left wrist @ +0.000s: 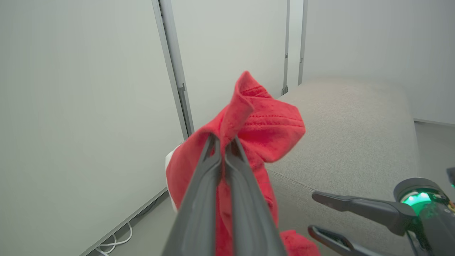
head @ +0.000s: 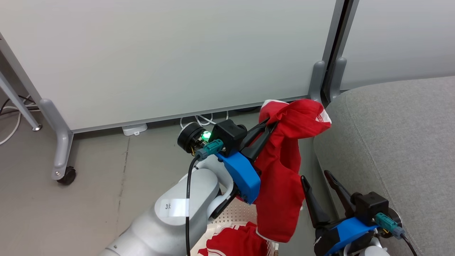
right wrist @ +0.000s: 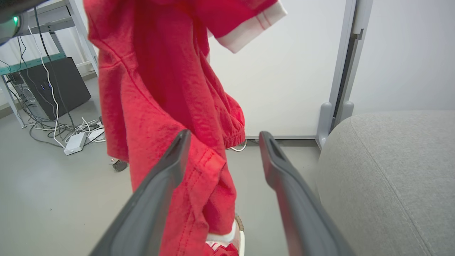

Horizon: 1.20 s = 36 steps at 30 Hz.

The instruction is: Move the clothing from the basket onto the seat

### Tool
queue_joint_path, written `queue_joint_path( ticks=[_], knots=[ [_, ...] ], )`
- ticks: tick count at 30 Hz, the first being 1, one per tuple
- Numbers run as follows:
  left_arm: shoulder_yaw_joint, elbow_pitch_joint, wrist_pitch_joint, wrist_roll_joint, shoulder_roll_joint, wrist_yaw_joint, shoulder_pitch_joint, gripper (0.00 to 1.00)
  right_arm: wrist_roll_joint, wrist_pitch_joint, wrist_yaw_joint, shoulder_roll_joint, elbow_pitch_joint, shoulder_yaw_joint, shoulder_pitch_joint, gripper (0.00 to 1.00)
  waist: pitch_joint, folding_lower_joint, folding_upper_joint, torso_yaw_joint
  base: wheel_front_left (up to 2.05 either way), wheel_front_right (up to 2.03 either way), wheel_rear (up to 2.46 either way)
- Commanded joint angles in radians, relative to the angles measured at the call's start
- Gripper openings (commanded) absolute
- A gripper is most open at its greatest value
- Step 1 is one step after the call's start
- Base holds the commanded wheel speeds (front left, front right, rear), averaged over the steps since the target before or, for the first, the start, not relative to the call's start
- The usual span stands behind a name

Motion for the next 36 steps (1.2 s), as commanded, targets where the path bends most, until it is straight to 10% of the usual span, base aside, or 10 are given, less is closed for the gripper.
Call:
queue_joint_path(
  ticks=[1,22,36],
  knots=[
    [-0.006,0.007,-0.005,-0.010,0.000,-0.001,-0.015,0.00,0.004,-0.005,0.000,-0.004,0.001,0.001,0.009,1.00,0.001,0.0000,-0.0001,-0.001,0.00,0.00,0.00],
    [-0.038,0.029,-0.005,-0.043,0.000,-0.001,-0.025,0.00,0.030,0.057,0.000,-0.003,0.012,0.150,-0.088,1.00,0.018,0.0000,-0.0001,0.004,0.00,0.00,0.00],
    [-0.061,0.007,-0.005,-0.063,0.000,-0.001,-0.025,0.00,0.070,0.100,0.000,-0.004,0.268,0.275,-0.309,1.00,0.027,0.0000,-0.0001,0.011,0.00,0.00,0.00]
  ],
)
